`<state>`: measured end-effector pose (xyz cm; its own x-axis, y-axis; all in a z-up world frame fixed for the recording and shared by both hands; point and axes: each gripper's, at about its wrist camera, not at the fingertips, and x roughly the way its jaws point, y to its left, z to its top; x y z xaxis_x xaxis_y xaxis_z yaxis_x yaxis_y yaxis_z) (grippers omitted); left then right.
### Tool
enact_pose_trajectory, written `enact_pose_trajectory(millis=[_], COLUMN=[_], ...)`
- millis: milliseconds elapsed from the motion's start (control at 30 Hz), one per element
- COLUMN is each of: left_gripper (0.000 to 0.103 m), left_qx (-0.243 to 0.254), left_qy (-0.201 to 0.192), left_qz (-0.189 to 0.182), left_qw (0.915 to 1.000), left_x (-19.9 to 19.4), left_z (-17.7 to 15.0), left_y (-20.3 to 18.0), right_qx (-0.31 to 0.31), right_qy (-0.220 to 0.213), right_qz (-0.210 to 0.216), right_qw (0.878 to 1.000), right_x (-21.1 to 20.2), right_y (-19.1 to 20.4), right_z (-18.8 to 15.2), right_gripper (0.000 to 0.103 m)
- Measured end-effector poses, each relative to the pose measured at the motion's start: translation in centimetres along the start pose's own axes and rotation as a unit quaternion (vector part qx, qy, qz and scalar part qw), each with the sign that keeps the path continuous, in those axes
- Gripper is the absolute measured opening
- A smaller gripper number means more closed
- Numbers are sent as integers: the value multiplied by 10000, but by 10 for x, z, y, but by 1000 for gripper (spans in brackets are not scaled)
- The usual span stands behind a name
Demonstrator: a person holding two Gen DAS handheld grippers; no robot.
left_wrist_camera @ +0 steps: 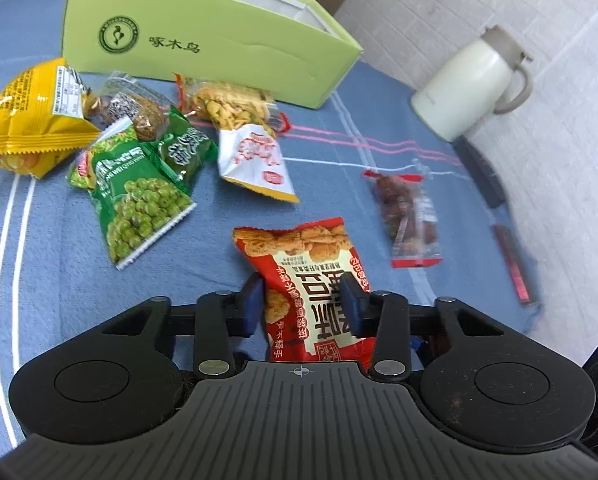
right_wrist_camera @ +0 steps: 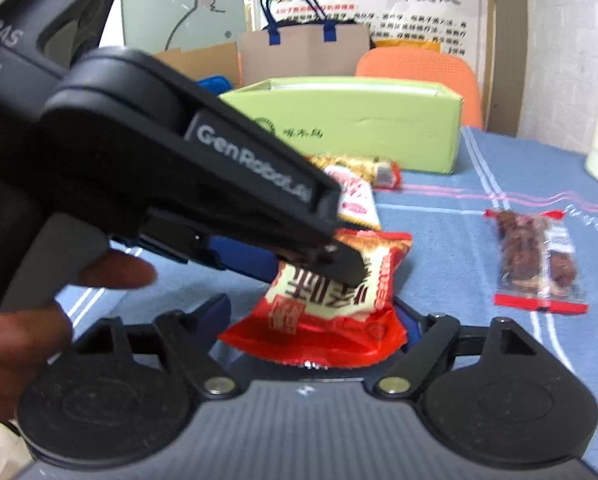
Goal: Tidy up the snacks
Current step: 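Move the left gripper down onto the red-white snack bag, then grasp the red-white snack bag with the left gripper and release it into the green box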
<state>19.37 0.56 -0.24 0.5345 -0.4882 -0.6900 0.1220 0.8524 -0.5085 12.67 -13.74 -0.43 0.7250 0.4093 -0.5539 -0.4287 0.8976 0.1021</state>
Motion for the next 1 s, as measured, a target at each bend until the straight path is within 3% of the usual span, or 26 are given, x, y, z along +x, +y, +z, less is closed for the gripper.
enact_pose_trajectory(millis=[167, 367, 467, 633, 767, 900, 1000], left_gripper=[18, 19, 19, 19, 21, 26, 43], left_qx=[132, -34, 43, 250, 152, 126, -18], left_qy=[-425, -642, -919, -1449, -1476, -1314, -1410], left_qz=[-428, -227, -180, 54, 384, 788, 957], left_qw=[9981, 9977, 9956, 9891, 9882, 9881, 9854], left_x=[-31, -36, -44, -43, -18, 17, 21], left_z=[14, 46, 84, 170, 224, 250, 251], left_y=[-10, 9, 14, 21, 41, 65, 84], right_qx=[-307, -522, -853, -1031, -982, -860, -929], right_qy=[-391, -353, -589, -835, -681, -270, -339], right_qz=[-58, 203, 225, 450, 644, 872, 705], right_qw=[9987, 9978, 9944, 9901, 9907, 9921, 9926], right_x=[-21, 13, 33, 89, 143, 197, 199], right_y=[5, 10, 11, -5, -20, -22, -29], right_z=[33, 65, 101, 178, 211, 224, 226], right_gripper=[84, 84, 85, 86, 86, 86, 90])
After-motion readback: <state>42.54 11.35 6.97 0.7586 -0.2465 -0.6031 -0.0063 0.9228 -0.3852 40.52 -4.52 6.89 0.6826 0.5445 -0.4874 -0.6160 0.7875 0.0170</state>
